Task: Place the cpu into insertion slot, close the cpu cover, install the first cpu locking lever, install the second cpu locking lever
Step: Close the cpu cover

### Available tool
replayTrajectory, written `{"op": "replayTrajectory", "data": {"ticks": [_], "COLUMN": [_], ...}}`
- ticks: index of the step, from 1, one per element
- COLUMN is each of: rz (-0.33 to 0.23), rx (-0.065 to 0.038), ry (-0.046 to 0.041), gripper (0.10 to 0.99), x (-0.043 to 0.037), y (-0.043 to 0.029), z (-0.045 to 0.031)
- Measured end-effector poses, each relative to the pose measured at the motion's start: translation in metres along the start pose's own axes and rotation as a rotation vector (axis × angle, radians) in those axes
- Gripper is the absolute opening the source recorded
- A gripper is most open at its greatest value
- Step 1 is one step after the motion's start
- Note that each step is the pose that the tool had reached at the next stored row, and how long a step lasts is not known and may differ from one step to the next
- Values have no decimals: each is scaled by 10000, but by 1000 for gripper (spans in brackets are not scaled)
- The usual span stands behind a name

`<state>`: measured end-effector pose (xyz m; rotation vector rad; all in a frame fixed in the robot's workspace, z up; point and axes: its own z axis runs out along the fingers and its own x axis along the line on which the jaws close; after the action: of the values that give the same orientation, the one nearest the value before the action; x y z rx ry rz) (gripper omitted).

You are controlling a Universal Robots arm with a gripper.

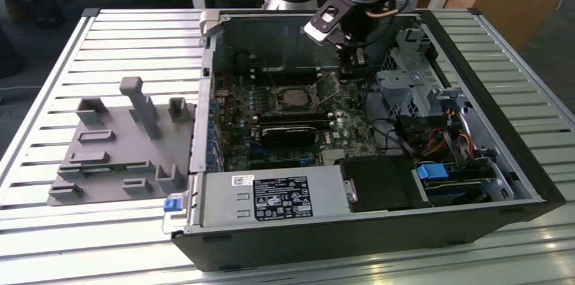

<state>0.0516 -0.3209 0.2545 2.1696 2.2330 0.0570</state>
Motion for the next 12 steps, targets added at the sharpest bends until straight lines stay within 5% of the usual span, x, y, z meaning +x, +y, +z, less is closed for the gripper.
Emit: {"op": "replayTrajectory", "data": {"ticks": [12], "rz": [-1], "rx": [-1], "ry": [2], "gripper": [110], "x": [42], "y": [120], "z": [78]}}
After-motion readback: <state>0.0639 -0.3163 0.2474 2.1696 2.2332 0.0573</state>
